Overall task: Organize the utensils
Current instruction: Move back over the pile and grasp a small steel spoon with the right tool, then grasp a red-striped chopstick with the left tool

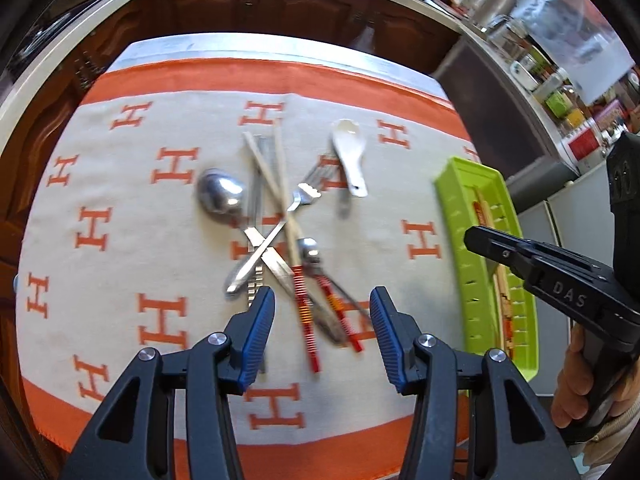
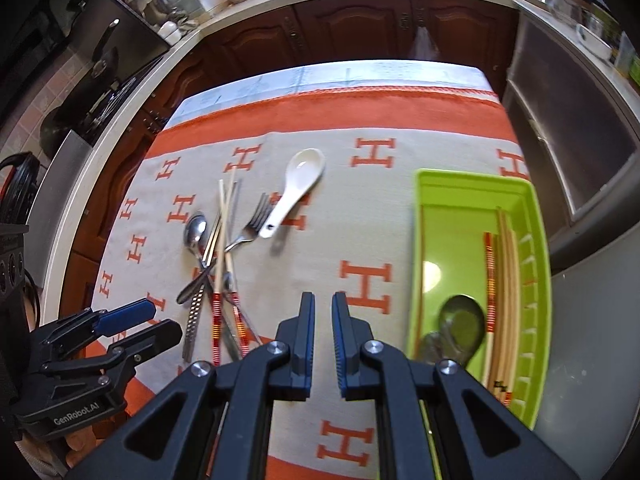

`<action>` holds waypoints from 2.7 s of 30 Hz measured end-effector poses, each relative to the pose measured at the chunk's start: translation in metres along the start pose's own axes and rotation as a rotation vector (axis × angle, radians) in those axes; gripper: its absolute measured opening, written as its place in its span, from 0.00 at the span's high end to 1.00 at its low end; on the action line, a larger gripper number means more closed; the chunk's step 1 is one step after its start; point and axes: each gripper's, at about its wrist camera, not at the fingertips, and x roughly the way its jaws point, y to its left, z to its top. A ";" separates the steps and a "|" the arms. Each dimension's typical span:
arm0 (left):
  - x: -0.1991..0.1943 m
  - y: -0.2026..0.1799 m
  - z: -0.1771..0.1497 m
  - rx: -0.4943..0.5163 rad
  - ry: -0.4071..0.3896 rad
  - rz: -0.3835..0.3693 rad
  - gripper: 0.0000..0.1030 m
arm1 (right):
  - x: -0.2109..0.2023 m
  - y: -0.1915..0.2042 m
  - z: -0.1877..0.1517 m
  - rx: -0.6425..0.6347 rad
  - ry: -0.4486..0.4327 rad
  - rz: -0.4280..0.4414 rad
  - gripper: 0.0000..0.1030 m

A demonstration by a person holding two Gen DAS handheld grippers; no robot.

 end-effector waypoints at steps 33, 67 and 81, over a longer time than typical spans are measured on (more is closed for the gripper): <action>0.047 0.089 0.000 -0.186 0.037 -0.011 0.54 | 0.102 0.072 -0.003 -0.182 0.193 0.080 0.86; 0.079 0.015 0.036 -0.076 0.088 -0.108 0.54 | 0.083 0.022 -0.010 -0.120 0.086 0.037 0.98; 0.087 0.004 0.044 -0.075 0.080 -0.129 0.74 | 0.079 0.014 -0.024 -0.080 0.083 0.081 0.98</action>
